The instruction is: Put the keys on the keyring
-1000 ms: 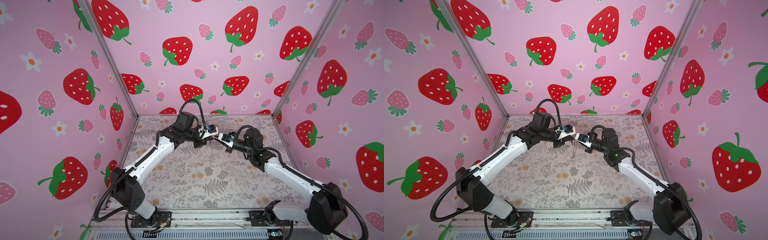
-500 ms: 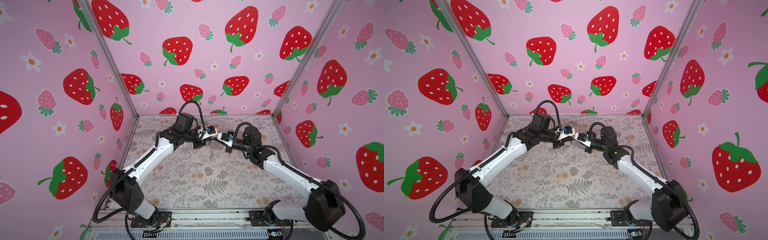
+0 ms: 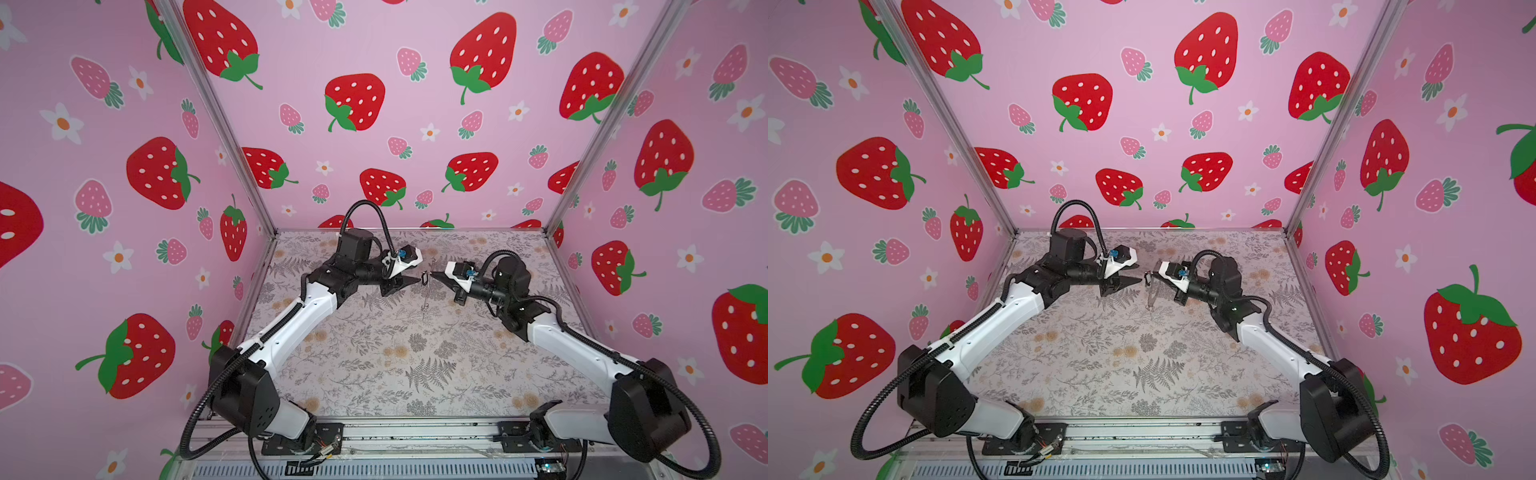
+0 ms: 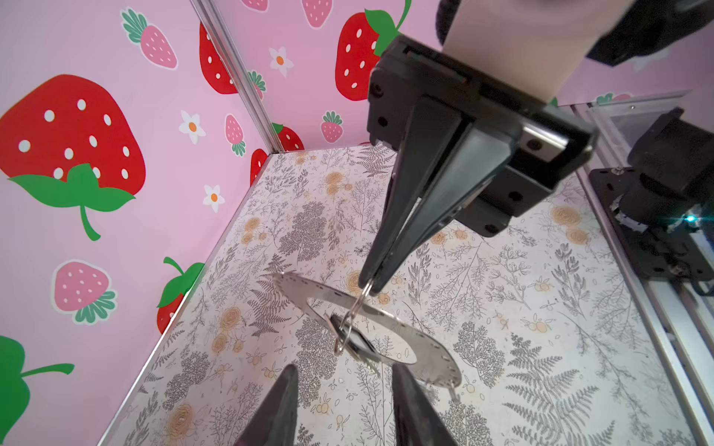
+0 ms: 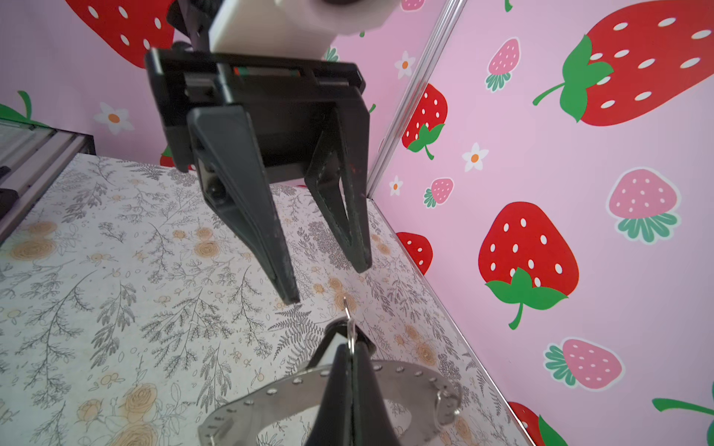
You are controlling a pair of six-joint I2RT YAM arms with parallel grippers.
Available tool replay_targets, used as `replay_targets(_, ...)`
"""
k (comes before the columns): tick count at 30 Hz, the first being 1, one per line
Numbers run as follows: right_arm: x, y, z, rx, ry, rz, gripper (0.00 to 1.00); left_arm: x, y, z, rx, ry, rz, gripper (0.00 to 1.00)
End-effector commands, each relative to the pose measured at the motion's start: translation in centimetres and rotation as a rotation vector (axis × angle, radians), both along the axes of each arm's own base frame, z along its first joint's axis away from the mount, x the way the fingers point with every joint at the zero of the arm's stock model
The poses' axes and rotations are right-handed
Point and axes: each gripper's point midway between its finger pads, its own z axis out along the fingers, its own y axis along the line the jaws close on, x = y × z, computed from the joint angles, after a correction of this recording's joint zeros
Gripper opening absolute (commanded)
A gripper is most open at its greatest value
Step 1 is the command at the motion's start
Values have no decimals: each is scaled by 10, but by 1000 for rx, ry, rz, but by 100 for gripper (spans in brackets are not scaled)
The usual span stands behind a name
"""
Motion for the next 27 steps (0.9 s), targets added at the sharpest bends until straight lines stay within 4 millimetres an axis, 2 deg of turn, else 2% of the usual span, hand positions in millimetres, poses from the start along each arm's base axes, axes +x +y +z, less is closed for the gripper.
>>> replay_targets(1, -11, -1, 26, 76, -73, 50, 0, 2, -8, 12, -61, -17, -26, 42)
replay_targets(4, -11, -1, 30, 81, -80, 49, 0, 3, -10, 10, -61, -19, -34, 43)
replay_targets(7, -7, -2, 33, 90, -82, 30, 0, 0, -12, 9, -59, -28, -53, 37)
replay_targets(10, -2, -3, 39, 113, -74, 4, 0, 2, -14, 3, -28, -36, -46, 26)
replay_targets(13, -2, -3, 43, 140, -62, 6, 0, 3, -18, -2, 5, -57, -38, 24)
replay_targets(18, 3, -6, 48, 189, -46, -28, 0, 5, -28, -6, 45, -111, -21, 7)
replay_targets(19, 5, -8, 48, 201, -40, -44, 0, 8, -29, -8, 52, -121, -7, 7)
replay_targets(20, 5, -8, 49, 214, -36, -51, 0, 10, -30, -8, 60, -139, 8, 1)
replay_targets(27, 16, -14, 49, 259, -9, -118, 0, 12, -45, -12, 83, -211, 49, 0)
